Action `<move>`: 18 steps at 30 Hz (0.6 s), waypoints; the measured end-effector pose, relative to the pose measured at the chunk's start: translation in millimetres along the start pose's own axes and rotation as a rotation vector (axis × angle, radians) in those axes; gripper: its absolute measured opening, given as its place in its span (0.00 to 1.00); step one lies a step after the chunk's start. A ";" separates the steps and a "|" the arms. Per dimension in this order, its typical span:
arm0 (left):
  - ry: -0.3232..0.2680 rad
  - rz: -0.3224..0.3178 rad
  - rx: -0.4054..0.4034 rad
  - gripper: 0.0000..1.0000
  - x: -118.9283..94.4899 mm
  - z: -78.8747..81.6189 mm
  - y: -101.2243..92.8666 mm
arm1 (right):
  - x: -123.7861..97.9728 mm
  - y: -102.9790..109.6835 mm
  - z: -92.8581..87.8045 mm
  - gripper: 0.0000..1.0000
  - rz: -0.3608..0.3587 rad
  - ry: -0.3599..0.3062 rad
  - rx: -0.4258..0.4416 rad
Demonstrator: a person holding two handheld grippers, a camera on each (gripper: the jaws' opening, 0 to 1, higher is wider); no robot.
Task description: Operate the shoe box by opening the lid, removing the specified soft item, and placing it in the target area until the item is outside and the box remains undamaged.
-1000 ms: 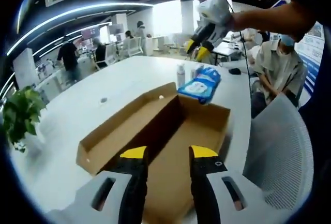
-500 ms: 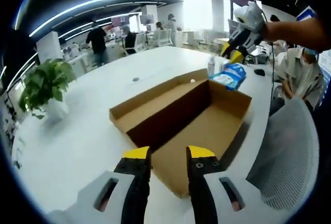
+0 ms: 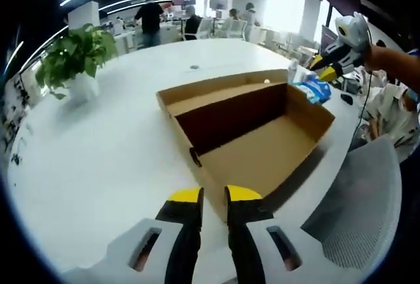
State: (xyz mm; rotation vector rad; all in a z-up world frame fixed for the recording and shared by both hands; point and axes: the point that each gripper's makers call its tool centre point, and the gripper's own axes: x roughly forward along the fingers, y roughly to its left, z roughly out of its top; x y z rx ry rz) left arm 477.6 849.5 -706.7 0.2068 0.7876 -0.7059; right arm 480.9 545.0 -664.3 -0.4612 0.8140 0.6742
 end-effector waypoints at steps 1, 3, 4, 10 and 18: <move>0.010 -0.003 -0.016 0.09 1.8 -2.6 -0.9 | 0.6 1.0 -1.7 0.23 0.002 0.003 0.002; 0.014 0.001 -0.022 0.08 3.4 -4.6 -1.5 | 1.0 2.3 -3.8 0.22 0.006 0.004 0.010; 0.014 -0.002 -0.029 0.07 3.7 -5.2 -2.2 | 1.3 2.2 -4.6 0.22 0.006 0.003 0.014; 0.012 0.036 -0.078 0.04 4.6 -6.0 -6.1 | 4.5 3.4 -10.7 0.21 0.014 0.013 0.029; 0.013 0.072 -0.116 0.03 5.8 -6.9 -4.1 | 7.3 -1.8 -14.4 0.21 0.011 0.015 0.037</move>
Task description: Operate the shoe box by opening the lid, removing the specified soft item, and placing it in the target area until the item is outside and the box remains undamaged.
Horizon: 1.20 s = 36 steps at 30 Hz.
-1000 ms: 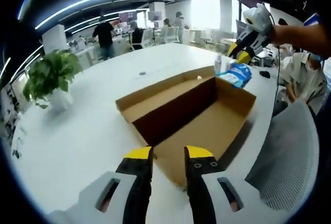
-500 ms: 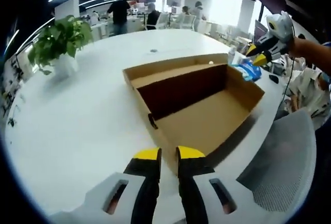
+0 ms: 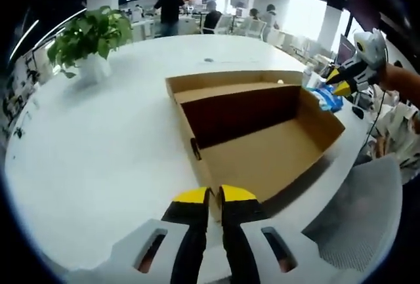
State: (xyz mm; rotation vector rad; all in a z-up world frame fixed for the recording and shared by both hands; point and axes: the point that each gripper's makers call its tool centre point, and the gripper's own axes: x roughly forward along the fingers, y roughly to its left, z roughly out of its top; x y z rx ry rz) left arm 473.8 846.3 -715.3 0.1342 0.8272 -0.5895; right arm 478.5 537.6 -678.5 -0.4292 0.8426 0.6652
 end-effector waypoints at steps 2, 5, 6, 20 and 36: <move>-0.003 0.008 -0.003 0.03 0.0 0.0 -0.8 | 1.6 -4.9 3.0 0.21 -0.004 -0.007 0.009; -0.011 0.013 -0.008 0.03 0.2 0.1 1.0 | 5.1 -17.3 12.5 0.20 -0.025 -0.032 0.049; -0.014 0.014 -0.012 0.03 0.1 0.2 1.2 | 7.3 -27.8 18.9 0.20 -0.050 -0.056 0.095; -0.034 0.040 -0.016 0.03 -0.2 0.0 1.8 | 62.9 -113.4 52.9 0.15 -0.092 -0.037 0.509; -0.038 0.140 -0.018 0.02 1.8 0.8 2.7 | 117.0 -128.1 43.8 0.12 -0.112 0.150 0.512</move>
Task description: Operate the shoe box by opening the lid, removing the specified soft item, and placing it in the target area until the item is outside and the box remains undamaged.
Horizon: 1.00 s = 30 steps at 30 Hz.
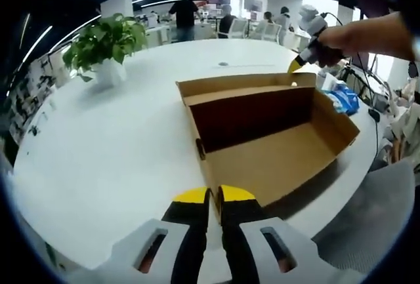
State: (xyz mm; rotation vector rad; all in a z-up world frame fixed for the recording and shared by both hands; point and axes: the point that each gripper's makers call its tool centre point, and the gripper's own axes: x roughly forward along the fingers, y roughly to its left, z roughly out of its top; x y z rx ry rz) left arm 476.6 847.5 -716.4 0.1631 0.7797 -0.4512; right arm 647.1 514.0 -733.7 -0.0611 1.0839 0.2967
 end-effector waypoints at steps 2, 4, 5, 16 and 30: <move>-0.002 0.020 0.004 0.02 1.0 1.1 -1.1 | 2.4 -0.4 -0.2 0.10 0.002 0.015 0.010; -0.004 0.029 0.009 0.02 1.7 1.4 -1.0 | 5.0 -1.7 -1.6 0.09 -0.001 0.034 0.005; -0.006 0.031 0.010 0.02 1.5 1.9 -0.1 | 5.9 -2.6 -1.7 0.08 -0.003 0.040 0.002; 0.001 0.045 0.016 0.02 2.6 2.5 1.0 | 18.5 -10.3 -1.2 0.09 -0.007 0.064 0.016; 0.009 0.045 0.026 0.02 2.9 2.8 0.8 | 26.9 -6.0 -7.2 0.04 0.001 0.096 0.026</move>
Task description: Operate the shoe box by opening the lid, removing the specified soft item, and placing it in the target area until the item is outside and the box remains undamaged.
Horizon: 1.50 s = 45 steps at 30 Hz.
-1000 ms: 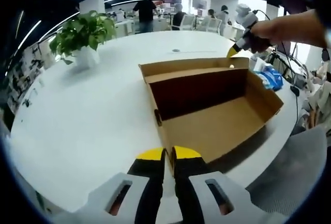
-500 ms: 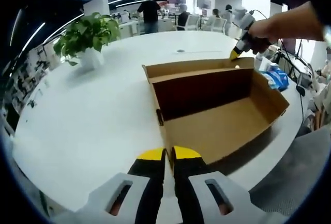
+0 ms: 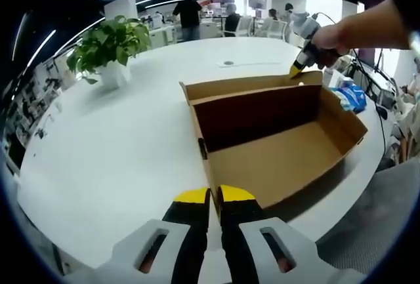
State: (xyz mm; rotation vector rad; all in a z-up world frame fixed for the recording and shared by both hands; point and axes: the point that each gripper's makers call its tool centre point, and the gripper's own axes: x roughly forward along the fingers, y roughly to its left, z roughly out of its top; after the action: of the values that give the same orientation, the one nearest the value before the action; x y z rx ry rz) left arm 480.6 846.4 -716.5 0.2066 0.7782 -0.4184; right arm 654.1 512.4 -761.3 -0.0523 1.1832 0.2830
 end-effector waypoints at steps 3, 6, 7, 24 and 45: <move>-0.001 0.000 0.001 0.02 -0.4 0.0 -0.1 | 1.2 1.5 -0.8 0.04 0.000 0.008 -0.002; 0.000 -0.002 0.002 0.02 -0.5 0.0 -0.3 | 2.7 1.7 -1.5 0.03 0.000 0.018 -0.001; 0.000 -0.003 0.000 0.02 -0.6 -0.2 -0.4 | 2.3 2.9 -2.0 0.03 0.003 0.024 -0.004; 0.009 -0.003 0.001 0.02 1.1 -0.1 -1.0 | -46.0 5.0 30.4 0.01 0.001 -0.165 -0.042; 0.001 0.002 -0.006 0.03 1.2 0.6 -4.0 | -131.5 32.9 39.7 0.00 0.043 -0.425 -0.090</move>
State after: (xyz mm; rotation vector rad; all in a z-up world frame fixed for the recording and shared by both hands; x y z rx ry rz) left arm 480.0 842.3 -717.1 0.2019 0.7802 -0.4138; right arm 636.4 526.5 -621.9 -0.0430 0.7496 0.3649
